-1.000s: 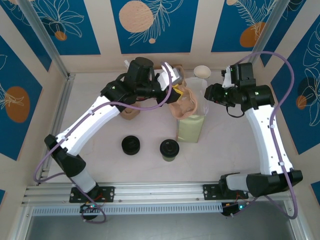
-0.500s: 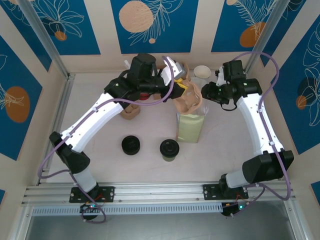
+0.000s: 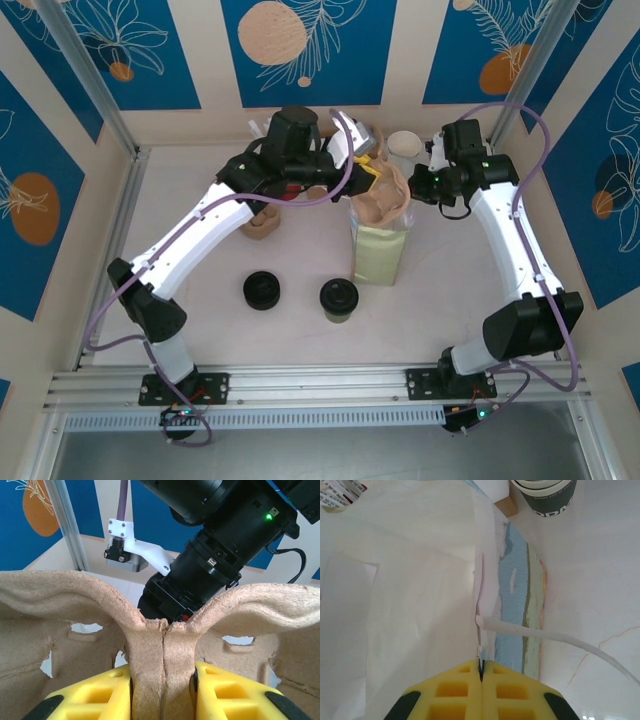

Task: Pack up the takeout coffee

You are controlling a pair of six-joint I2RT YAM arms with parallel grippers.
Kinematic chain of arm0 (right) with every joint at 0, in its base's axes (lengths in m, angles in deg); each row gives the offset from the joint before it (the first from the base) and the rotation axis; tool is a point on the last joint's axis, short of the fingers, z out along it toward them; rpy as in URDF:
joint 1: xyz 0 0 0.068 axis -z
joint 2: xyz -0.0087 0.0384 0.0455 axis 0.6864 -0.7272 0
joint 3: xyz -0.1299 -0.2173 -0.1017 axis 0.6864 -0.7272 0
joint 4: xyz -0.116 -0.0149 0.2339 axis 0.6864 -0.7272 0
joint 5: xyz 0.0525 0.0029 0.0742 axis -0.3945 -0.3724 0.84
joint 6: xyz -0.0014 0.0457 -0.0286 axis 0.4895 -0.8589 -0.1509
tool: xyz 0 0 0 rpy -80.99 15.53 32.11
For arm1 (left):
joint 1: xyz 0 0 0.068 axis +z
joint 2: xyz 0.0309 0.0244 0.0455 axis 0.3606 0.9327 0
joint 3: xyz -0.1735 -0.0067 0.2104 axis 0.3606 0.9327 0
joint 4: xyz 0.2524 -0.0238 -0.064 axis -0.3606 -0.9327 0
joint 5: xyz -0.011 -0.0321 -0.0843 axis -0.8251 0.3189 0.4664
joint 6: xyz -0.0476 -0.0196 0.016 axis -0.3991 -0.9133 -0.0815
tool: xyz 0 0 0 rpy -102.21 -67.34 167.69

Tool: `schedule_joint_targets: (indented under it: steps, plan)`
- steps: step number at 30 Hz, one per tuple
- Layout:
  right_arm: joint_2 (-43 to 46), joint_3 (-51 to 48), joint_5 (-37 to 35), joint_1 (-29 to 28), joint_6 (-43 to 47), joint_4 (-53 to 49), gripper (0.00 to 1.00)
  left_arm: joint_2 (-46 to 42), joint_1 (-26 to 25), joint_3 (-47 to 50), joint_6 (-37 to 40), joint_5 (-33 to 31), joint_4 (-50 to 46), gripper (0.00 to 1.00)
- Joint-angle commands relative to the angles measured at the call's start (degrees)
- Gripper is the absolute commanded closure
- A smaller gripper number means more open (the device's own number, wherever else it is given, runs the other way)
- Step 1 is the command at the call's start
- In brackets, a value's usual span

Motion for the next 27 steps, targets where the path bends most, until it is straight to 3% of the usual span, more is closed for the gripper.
schedule_joint_targets:
  steps: [1,27]
  plan:
    - [4.4,1.53,0.07,0.17,3.07,-0.93,1.0,0.89,-0.18,-1.97,-2.23,3.65,2.4,0.71]
    - [13.31,0.02,-0.01,-0.53,13.65,-7.59,1.0,6.07,-3.2,-4.86,-3.09,12.05,0.67,0.71]
